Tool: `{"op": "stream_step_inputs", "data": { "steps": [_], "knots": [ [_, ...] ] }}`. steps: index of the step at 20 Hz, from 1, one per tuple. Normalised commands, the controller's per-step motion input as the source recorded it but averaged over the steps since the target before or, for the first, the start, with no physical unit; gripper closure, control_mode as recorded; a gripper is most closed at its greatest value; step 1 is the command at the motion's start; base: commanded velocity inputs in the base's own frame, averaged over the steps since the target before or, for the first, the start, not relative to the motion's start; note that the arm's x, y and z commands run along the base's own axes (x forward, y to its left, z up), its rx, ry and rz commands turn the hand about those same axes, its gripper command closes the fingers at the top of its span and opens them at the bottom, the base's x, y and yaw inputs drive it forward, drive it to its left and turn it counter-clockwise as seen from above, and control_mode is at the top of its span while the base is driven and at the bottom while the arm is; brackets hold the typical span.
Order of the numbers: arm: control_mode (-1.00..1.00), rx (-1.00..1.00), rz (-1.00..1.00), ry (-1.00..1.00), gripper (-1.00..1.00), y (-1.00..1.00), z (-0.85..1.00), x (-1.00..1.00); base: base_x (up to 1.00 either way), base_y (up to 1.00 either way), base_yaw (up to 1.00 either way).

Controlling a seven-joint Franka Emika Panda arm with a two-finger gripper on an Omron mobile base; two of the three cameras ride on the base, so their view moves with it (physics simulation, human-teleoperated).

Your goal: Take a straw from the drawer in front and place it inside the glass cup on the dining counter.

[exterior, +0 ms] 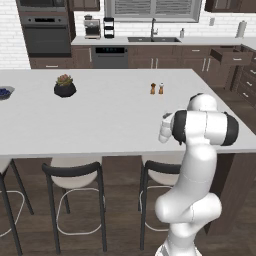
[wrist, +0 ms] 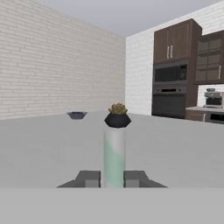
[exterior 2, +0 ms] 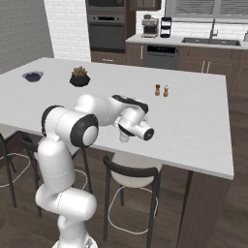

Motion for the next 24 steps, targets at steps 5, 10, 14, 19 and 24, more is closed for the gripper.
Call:
{"op": "stream_step_inputs", "data": {
  "steps": [5,10,14,19,24],
  "knots": [
    [-1.00,0.02,0.00,0.00,1.00,0.03,-0.04,-0.01,0.00,0.00,0.00],
    [-1.00,0.00,0.00,0.00,1.00,0.00,-0.13,0.00,0.00,0.00,0.00],
    [-1.00,0.00,0.00,0.00,1.00,0.00,-0.13,0.00,0.00,0.00,0.00],
    [-1.00,0.00,0.00,0.00,1.00,0.00,-0.01,-0.02,0.00,0.00,0.00],
    [-1.00,0.00,-0.01,0.00,-1.00,0.00,0.00,0.00,0.00,0.00,0.00]
  ]
}}
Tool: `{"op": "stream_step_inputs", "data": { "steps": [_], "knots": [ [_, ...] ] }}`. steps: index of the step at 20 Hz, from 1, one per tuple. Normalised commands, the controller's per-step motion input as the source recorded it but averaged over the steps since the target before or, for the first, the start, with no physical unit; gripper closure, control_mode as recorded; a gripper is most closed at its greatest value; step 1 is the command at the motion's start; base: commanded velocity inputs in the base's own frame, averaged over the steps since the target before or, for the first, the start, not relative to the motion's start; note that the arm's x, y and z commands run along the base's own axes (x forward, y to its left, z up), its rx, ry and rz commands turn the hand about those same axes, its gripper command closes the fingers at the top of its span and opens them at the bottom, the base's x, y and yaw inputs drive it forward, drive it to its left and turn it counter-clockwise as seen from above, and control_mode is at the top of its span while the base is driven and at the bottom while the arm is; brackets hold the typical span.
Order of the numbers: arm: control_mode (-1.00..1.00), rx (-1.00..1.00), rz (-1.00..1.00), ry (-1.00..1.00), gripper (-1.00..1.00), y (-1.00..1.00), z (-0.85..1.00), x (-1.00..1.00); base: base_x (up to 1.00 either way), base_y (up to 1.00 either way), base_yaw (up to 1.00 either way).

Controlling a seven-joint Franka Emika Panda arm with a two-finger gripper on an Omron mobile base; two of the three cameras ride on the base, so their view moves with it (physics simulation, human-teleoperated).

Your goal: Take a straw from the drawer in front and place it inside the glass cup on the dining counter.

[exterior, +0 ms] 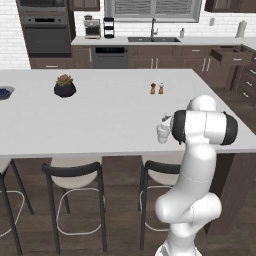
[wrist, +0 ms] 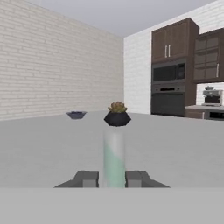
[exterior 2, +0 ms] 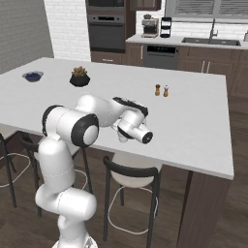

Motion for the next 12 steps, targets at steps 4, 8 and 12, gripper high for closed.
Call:
{"op": "stream_step_inputs", "data": {
  "steps": [4,8,12],
  "knots": [
    [-1.00,0.00,-0.02,0.00,-1.00,-0.01,0.02,0.00,0.00,0.00,0.00],
    [-1.00,-0.02,-0.05,0.00,-1.00,-0.10,0.26,-0.16,0.00,0.00,0.00],
    [-1.00,-0.01,-0.05,0.01,-1.00,-0.08,0.56,-0.31,0.00,0.00,0.00]
  ]
}}
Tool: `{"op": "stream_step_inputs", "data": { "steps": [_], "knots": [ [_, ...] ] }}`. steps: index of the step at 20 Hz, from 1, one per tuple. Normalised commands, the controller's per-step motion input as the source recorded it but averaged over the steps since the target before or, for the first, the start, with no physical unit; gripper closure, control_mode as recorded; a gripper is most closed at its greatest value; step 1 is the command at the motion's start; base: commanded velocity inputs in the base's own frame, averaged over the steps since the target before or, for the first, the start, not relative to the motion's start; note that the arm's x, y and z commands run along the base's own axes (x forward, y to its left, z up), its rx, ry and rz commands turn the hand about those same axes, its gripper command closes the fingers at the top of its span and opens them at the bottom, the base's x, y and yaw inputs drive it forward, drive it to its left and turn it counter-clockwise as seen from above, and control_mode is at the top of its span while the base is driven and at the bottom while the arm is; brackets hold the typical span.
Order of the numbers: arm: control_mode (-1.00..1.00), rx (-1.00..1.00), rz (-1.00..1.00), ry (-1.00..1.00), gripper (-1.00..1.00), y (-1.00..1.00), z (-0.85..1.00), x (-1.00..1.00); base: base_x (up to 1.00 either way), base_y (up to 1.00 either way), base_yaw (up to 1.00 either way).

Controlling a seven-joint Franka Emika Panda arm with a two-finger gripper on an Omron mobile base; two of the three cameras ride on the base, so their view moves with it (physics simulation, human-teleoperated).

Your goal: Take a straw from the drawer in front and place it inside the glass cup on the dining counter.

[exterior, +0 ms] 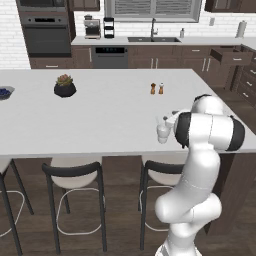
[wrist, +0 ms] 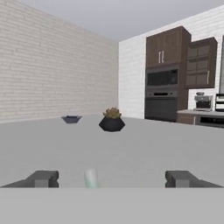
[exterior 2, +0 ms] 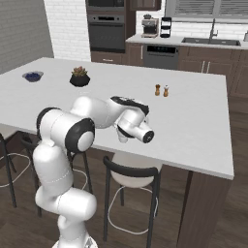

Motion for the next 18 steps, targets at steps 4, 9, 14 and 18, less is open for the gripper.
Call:
{"op": "stream_step_inputs", "data": {
  "steps": [4,9,14,18],
  "knots": [
    [-1.00,0.00,-0.04,0.01,-1.00,-0.17,0.82,-0.57,0.00,0.00,0.00],
    [-1.00,-0.01,0.00,0.02,-1.00,-0.25,0.72,-0.84,0.00,0.00,0.00],
    [-1.00,-0.06,-0.01,0.12,-1.00,-0.18,0.67,-0.89,0.00,0.00,0.00],
    [-1.00,-0.08,-0.05,0.23,-1.00,-0.14,0.58,-0.78,0.00,0.00,0.00]
  ]
}}
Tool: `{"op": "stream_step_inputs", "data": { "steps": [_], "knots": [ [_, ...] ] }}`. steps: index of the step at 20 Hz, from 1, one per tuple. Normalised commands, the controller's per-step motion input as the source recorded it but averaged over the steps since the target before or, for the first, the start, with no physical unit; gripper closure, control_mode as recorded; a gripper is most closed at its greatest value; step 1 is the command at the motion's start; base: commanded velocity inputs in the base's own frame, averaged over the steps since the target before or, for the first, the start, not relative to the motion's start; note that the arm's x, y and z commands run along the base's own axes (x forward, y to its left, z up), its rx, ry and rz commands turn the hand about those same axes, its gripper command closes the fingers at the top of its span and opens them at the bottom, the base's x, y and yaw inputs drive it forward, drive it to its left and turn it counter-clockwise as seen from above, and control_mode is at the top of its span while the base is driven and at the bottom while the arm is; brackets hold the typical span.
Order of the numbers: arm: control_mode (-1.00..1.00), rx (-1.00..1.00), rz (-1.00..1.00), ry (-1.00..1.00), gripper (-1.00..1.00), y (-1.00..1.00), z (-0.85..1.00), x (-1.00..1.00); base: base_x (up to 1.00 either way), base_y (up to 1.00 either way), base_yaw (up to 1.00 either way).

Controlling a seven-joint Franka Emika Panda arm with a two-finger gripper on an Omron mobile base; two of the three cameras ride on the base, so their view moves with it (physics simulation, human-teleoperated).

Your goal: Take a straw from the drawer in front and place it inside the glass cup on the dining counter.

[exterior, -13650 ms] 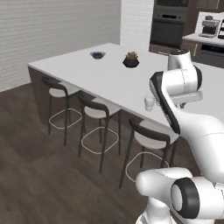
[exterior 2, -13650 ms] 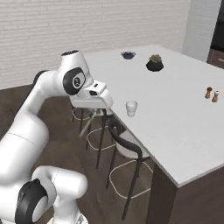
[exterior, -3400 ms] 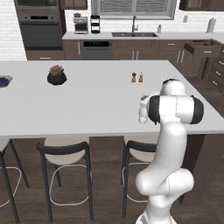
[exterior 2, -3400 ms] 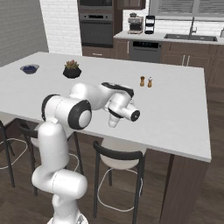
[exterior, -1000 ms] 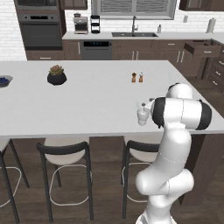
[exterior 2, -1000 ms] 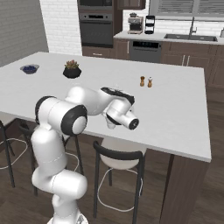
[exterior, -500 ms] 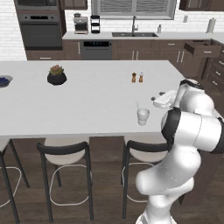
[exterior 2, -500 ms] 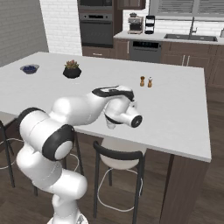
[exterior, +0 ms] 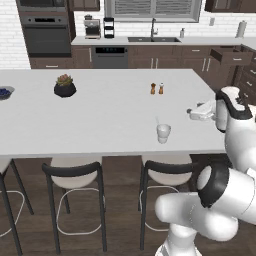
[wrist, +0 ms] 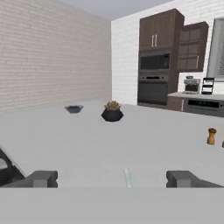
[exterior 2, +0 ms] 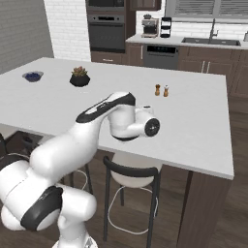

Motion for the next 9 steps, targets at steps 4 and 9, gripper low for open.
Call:
{"op": "stream_step_inputs", "data": {
  "steps": [4,9],
  "knots": [
    [-1.00,-0.09,-0.09,0.32,-1.00,-0.18,0.42,-0.59,0.00,0.00,0.00],
    [-1.00,-0.08,-0.12,0.39,-1.00,-0.27,0.20,-0.40,0.00,0.00,0.00]
  ]
}}
